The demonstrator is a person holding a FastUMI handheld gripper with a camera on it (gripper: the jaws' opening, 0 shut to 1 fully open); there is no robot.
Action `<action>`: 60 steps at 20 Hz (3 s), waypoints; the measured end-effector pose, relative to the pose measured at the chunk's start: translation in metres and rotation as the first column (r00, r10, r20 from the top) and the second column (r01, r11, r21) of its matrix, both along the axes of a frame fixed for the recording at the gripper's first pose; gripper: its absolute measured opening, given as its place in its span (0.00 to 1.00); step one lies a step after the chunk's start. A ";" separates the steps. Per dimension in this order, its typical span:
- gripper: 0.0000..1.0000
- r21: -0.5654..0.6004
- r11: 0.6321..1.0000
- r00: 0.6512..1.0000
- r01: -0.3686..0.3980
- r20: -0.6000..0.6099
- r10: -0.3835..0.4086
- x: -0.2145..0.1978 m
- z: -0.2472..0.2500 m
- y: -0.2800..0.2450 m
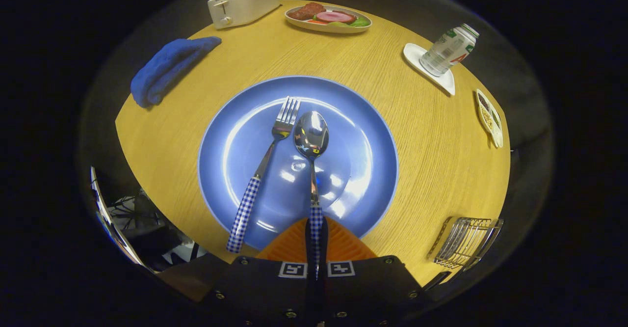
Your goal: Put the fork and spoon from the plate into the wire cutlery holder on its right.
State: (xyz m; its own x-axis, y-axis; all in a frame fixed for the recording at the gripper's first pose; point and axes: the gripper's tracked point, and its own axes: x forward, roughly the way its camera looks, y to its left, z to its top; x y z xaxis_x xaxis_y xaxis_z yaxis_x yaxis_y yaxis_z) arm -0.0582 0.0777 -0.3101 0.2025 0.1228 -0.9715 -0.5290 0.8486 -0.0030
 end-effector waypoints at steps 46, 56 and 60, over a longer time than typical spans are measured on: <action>0.01 -0.469 0.879 0.934 -0.084 -0.345 -0.095 -0.019 0.065 -0.284; 0.11 -0.443 0.893 0.939 -0.080 -0.335 -0.082 -0.002 0.052 -0.273; 0.97 -0.437 0.900 0.963 -0.006 -0.246 -0.112 0.005 0.058 -0.271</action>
State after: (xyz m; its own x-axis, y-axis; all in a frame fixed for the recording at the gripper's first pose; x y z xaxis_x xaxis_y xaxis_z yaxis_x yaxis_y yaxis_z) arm -0.0535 -0.1937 -0.2519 -0.0684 -0.3222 -0.9442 -0.5156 0.8216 -0.2431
